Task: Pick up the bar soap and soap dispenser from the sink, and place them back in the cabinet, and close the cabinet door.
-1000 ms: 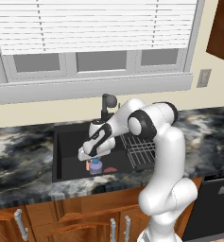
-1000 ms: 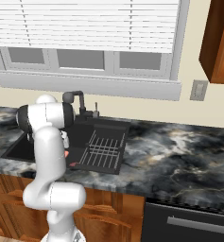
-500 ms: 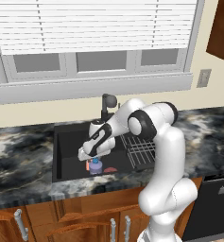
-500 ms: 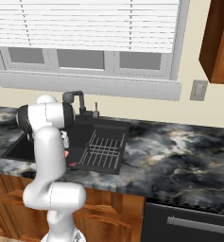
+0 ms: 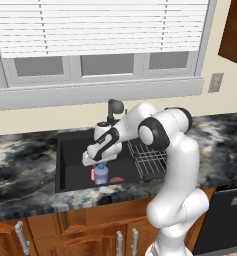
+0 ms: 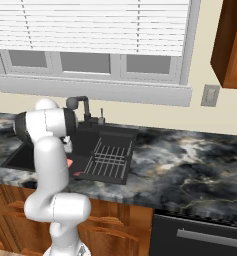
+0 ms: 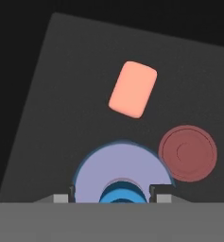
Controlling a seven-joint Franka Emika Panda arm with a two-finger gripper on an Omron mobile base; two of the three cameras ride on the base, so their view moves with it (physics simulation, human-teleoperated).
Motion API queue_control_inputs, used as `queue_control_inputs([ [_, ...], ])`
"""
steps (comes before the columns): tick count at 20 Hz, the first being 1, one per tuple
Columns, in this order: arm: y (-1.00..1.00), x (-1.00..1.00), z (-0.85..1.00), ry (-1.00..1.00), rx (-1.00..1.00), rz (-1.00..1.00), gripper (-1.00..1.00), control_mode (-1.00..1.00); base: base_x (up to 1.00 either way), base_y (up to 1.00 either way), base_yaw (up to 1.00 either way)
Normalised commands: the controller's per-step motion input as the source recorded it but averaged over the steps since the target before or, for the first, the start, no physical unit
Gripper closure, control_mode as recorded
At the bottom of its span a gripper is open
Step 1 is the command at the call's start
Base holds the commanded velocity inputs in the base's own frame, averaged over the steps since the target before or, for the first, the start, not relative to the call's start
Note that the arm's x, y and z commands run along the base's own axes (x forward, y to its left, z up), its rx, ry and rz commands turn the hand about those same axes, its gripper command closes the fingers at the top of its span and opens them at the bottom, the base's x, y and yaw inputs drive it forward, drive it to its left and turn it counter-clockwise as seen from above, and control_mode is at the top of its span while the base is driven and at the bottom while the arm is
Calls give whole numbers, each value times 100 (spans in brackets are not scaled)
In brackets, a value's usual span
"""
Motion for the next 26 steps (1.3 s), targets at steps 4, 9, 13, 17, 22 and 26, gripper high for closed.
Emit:
queue_control_inputs([
  [4, 0, 0, 54, -1, 0, 0, 100, -100, 0, 0, 0],
  [9, 0, 0, 61, -1, 0, 0, 100, -100, 0, 0, 0],
  [13, -4, 0, 68, 0, 0, 0, 100, -100, 0, 0, 0],
  [17, -1, 0, 71, 0, 0, 0, 100, -100, 0, 0, 0],
  [22, -1, -6, 68, 0, 0, 0, 100, -100, 0, 0, 0],
  [26, 0, -13, 70, 0, 0, 0, 100, -100, 0, 0, 0],
])
